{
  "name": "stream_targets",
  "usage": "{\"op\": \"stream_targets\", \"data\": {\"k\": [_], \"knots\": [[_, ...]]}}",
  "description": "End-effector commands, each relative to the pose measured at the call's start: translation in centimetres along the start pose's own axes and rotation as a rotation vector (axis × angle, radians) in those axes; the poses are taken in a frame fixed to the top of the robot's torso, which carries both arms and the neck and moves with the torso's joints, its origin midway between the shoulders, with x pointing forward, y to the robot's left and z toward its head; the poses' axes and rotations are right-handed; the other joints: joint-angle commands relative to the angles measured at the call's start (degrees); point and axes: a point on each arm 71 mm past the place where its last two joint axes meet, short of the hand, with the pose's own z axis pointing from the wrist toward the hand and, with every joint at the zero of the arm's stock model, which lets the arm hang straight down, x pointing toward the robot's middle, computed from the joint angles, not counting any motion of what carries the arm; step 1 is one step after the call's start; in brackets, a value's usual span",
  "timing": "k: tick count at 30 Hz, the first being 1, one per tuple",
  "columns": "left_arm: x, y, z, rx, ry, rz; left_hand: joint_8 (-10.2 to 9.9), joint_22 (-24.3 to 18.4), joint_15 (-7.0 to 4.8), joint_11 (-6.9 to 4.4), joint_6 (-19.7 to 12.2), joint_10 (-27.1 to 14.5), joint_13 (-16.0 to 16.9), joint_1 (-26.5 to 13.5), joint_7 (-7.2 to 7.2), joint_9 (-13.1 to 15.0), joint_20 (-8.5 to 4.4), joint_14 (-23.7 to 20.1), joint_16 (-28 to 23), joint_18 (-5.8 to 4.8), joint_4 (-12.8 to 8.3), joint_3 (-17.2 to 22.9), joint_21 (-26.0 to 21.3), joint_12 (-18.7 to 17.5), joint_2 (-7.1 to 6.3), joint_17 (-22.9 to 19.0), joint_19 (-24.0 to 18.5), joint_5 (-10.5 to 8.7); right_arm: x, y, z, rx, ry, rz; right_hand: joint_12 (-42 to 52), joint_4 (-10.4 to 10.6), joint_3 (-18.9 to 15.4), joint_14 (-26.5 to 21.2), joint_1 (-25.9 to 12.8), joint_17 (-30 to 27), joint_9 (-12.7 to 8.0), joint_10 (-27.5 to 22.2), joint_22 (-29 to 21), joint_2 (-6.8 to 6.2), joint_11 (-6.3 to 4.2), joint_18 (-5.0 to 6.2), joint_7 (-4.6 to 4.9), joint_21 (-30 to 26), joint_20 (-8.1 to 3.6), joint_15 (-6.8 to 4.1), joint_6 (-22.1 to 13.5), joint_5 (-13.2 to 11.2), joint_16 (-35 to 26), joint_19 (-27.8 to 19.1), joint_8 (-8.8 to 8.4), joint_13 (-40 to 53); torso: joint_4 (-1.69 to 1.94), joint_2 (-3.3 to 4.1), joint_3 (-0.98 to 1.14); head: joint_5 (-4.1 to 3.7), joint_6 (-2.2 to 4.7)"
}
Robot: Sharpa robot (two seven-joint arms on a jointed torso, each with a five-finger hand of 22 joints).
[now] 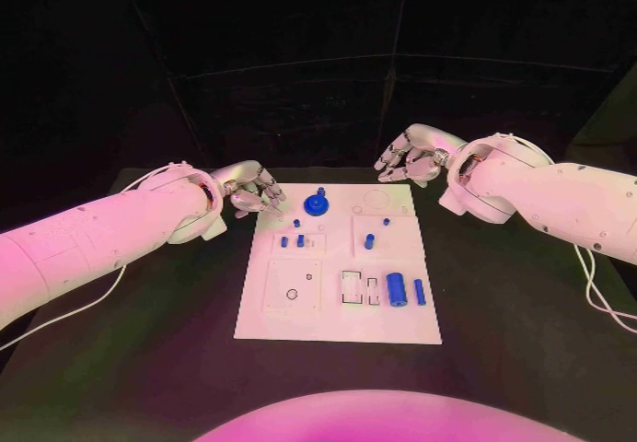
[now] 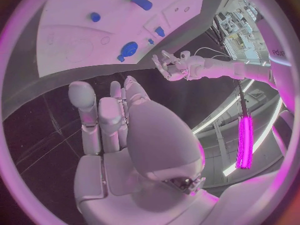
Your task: Assemble the parts on the task board
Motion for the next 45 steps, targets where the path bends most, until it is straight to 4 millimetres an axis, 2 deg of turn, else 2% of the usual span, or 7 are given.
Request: {"op": "stream_targets", "data": {"k": [1, 6, 9, 16, 21, 29, 45], "knots": [[-1.3, -1.1, -0.5, 0.166, -0.136, -0.417, 0.4, -6.7, 0.08, 0.13, 0.8, 0.6, 0.1, 0.0, 0.14, 0.0, 0.26, -2.0, -3.0, 1.57, 0.5, -0.3, -6.5, 0.6, 1.49, -5.5, -3.0, -0.08, 0.3, -0.3, -0.3, 0.008, 0.008, -0.197, -2.3, -0.1, 1.0, 0.6, 0.8, 0.0, -0.1, 1.0, 0.6, -0.28, -0.13, 0.40, -0.26, 0.3, 0.09, 0.02, 1.0, -0.7, -0.1, 0.7, 0.30, -2.7, -0.09, 0.06, -0.05, -0.88, 0.41], [-1.8, -1.8, -1.2, 0.264, -0.222, -0.696, 1.0, -10.1, -0.13, -0.41, 2.5, 3.3, 0.4, 0.1, -0.22, 0.0, 0.33, -6.6, -8.5, 2.04, 1.1, -0.8, -11.0, 2.4, 2.71, -15.3, -6.2, -0.06, 1.4, -1.0, -0.6, 0.043, 0.019, -0.323, -5.5, 0.3, 2.0, 0.8, 0.4, 0.0, -0.5, 1.0, 0.9, -1.08, 0.22, 0.29, -0.14, 0.5, 0.33, 0.29, 0.8, -1.3, -0.1, 1.0, -0.48, -5.8, -0.05, 0.02, 0.02, -1.20, 0.80], [-1.8, -2.1, -1.4, 0.290, -0.245, -0.772, 1.2, -10.6, -0.22, -0.60, 3.1, 3.9, 0.4, -0.1, -0.34, 0.0, 0.25, -7.7, -9.7, 2.06, 1.4, -1.1, -11.8, 2.9, 2.92, -17.5, -6.8, -0.10, 2.1, -1.1, -0.7, 0.049, 0.028, -0.363, -6.3, 0.6, 2.1, 1.0, 0.2, 0.2, -0.7, 0.8, 1.2, -1.60, 0.35, 0.24, -0.18, 0.7, 0.45, 0.41, 0.2, -1.7, 0.1, 1.2, -1.11, -6.8, -0.08, 0.00, -0.04, -1.24, 0.82], [-1.3, -2.9, -1.8, 0.327, -0.265, -0.873, 1.4, -11.0, -0.29, -0.70, 3.5, 4.3, 0.4, -0.2, -0.41, 0.0, 0.20, -8.3, -10.3, 2.04, 1.6, -1.5, -12.4, 3.3, 3.21, -18.5, -7.0, -0.10, 4.1, -1.0, -1.0, 0.039, 0.094, -0.434, -8.6, 0.9, 2.5, 1.1, -0.4, -0.3, -0.9, -0.7, 0.8, -3.14, 0.82, 0.29, -0.19, 0.5, 0.85, 0.88, -0.5, -2.3, -0.2, 1.2, -2.40, -9.8, 0.02, 0.03, -0.03, -1.66, 1.04], [-1.2, -2.8, -2.1, 0.330, -0.276, -0.890, 1.4, -11.0, -0.29, -0.70, 3.5, 4.3, 0.4, -0.2, -0.42, 0.0, 0.19, -8.4, -10.4, 2.04, 1.6, -1.5, -12.4, 3.3, 3.21, -18.7, -7.0, -0.10, 5.0, -0.9, -1.3, 0.029, 0.147, -0.459, -9.8, 0.7, 3.2, 1.0, -0.2, -0.7, -0.8, -1.5, 0.4, -3.75, 0.58, 0.41, -0.68, 0.1, 0.80, 0.69, -0.7, -2.1, -0.6, 1.0, -2.99, -11.8, -0.04, 0.08, 0.01, -1.73, 1.09], [-1.3, -2.6, -2.3, 0.327, -0.286, -0.894, 1.5, -11.1, -0.31, -0.74, 3.6, 4.4, 0.4, -0.1, -0.46, 0.0, 0.18, -8.5, -10.5, 2.04, 1.6, -1.5, -12.6, 3.4, 3.32, -19.0, -7.0, -0.09, 6.1, -0.5, -1.5, 0.005, 0.185, -0.469, -10.2, 0.5, 4.1, 1.1, 0.2, -0.9, -0.7, -1.4, 0.4, -3.87, 0.42, 0.40, -0.84, 0.1, 0.67, 0.55, -0.4, -1.9, -0.7, 1.0, -3.21, -13.2, -0.02, 0.07, -0.02, -1.56, 1.02], [-1.3, -2.1, -2.3, 0.296, -0.299, -0.888, 1.5, -11.3, -0.34, -0.77, 3.7, 4.4, 0.4, 0.0, -0.48, 0.0, 0.15, -9.0, -11.0, 2.03, 1.6, -1.6, -12.8, 3.6, 3.48, -20.0, -7.1, -0.08, 7.2, -0.1, -1.2, -0.012, 0.212, -0.464, -10.5, 0.4, 7.4, 1.2, 0.3, -0.8, -0.7, 0.3, 0.8, -3.94, 0.95, 0.29, -0.01, 0.4, 0.97, 0.96, 0.7, -1.9, -0.3, 1.3, -3.64, -16.3, -0.12, 0.04, -0.01, -1.21, 0.83]]}}
